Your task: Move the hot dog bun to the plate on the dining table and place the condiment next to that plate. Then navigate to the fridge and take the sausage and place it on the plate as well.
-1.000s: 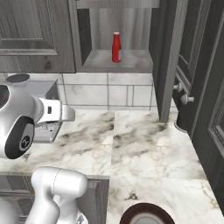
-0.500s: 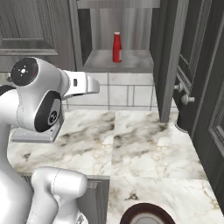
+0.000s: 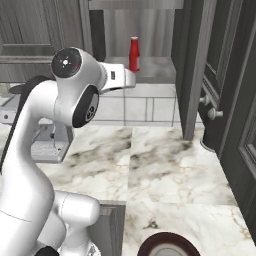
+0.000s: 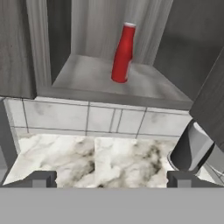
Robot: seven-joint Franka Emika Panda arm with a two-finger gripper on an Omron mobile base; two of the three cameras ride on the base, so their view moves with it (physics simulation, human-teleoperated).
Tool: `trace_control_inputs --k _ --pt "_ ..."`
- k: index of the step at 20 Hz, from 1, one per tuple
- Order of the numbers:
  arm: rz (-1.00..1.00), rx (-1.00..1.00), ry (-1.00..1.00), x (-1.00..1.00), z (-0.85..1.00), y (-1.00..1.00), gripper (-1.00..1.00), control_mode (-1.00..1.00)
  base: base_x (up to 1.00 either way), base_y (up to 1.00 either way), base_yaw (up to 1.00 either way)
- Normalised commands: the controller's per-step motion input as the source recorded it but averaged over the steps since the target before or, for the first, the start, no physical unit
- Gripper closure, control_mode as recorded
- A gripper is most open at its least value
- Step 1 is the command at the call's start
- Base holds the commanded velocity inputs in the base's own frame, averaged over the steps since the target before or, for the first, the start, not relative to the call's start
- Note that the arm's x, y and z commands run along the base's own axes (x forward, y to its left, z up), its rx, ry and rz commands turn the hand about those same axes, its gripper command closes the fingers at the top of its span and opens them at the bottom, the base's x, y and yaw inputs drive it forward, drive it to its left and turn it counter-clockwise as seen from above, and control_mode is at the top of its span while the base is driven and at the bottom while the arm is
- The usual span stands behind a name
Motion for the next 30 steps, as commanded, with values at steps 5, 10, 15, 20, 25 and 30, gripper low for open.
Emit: trace_control_inputs --k 5,10,15,20,25,30 --pt "0.00 0.00 0.00 0.79 0.05 -0.04 -1.00 -1.00 0.00 0.00 0.00" --pt "0.00 0.02 0.00 0.81 0.11 0.00 -1.00 -1.00 0.00 0.00 0.00" --pt "0.00 0.05 0.00 0.74 0.21 0.00 -1.00 -1.00 0.00 0.00 0.00" --pt "0.00 0.04 0.00 0.70 0.01 0.00 -1.00 -1.00 0.00 0.00 0.00" --pt "0.00 0.05 0.00 0.65 0.02 -0.03 -1.00 -1.00 0.00 0.00 0.00" --pt "0.00 0.03 0.00 0.51 0.08 -0.14 -1.00 -1.00 0.00 0.00 0.00"
